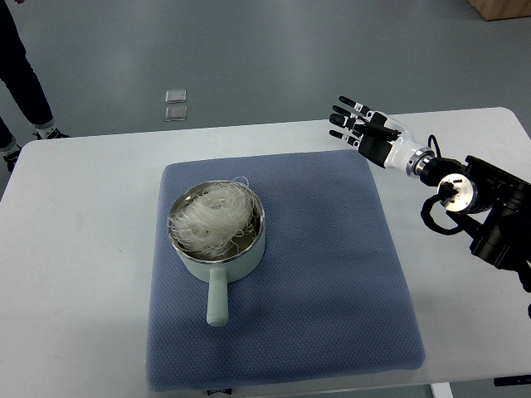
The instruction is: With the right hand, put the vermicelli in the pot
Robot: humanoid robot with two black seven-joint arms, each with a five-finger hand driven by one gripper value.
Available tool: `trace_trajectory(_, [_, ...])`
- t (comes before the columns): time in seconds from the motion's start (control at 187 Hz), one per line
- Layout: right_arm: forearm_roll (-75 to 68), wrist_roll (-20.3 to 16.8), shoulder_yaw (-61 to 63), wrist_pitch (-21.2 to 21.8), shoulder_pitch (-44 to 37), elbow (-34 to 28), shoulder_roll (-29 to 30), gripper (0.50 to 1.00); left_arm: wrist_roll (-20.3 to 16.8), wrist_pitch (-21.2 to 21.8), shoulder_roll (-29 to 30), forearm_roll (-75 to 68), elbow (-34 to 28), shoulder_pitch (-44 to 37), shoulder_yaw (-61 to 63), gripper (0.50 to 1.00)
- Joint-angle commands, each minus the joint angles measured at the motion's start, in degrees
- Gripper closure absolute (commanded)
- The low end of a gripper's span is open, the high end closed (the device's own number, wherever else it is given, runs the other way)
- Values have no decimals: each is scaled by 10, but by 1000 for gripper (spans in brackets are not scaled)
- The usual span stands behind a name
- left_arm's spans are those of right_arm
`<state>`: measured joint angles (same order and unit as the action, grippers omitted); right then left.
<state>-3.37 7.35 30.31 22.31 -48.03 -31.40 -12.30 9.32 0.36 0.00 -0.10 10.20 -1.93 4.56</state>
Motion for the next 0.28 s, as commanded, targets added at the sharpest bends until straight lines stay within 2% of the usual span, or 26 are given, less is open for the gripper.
trace_trajectory(0.0, [0, -1, 0, 21, 2, -1, -4, 574, 0, 0, 0, 0, 0, 0, 0, 500])
trace_trajectory(0.139, [0, -1, 0, 62, 2, 0, -20, 574, 0, 0, 0, 0, 0, 0, 0, 500])
trace_trajectory(0.273, [2, -1, 0, 66, 7, 0, -20, 574, 0, 0, 0, 0, 0, 0, 0, 500])
